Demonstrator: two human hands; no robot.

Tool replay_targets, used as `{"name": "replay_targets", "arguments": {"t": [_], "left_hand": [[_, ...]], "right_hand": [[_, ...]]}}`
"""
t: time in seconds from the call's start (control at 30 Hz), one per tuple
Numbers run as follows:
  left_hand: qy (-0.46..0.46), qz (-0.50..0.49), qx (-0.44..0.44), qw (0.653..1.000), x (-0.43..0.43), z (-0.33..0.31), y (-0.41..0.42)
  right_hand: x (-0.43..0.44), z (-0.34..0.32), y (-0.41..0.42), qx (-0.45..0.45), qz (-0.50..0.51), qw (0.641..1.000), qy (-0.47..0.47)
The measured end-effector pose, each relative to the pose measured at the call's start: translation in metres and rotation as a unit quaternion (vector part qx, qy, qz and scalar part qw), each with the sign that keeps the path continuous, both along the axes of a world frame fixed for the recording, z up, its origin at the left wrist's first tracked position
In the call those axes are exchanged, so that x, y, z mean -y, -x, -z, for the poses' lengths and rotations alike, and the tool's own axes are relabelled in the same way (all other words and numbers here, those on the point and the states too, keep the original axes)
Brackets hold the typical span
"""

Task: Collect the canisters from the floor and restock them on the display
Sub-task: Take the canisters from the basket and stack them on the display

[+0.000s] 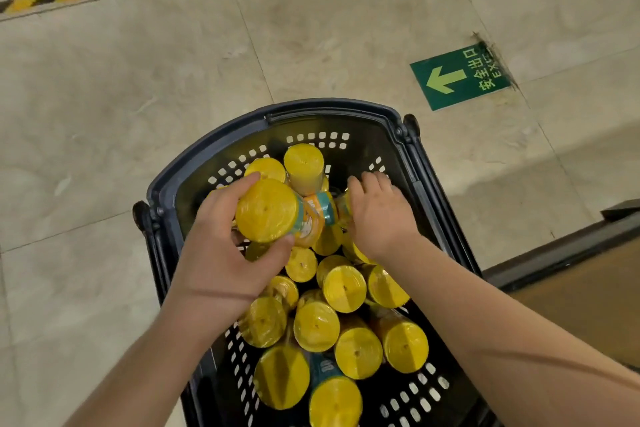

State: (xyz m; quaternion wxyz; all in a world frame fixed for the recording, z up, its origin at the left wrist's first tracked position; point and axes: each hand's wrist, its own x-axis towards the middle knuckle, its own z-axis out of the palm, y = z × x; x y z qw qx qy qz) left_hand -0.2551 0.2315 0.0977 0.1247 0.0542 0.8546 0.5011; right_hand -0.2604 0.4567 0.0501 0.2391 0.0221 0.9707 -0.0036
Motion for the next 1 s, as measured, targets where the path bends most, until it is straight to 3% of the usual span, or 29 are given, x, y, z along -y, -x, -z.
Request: {"name": "replay_targets", "arguments": {"t": [0.2, 0.43, 0.67, 1.0], "left_hand": [[-0.025, -0.032, -0.006, 0.999, 0.011, -0.004, 0.004], [-0.046, -0.033, -0.001, 0.998, 0.030, -0.031, 0.009], [-0.040, -0.028, -0.025, 0.998, 0.035, -0.113, 0.008], [-0.005, 0.039, -0.079, 0.996, 0.025, -0.313, 0.007]], "right_hand": [[0.012, 0.000, 0.031, 0.081, -0.048, 0.989, -0.117], [0.014, -0.039, 0.029, 0.058, -0.014, 0.994, -0.093], [-0.008, -0.145, 0.004, -0.046, 0.062, 0.995, 0.058], [-0.026, -0.384, -0.041, -0.185, 0.152, 0.930, 0.280]]}}
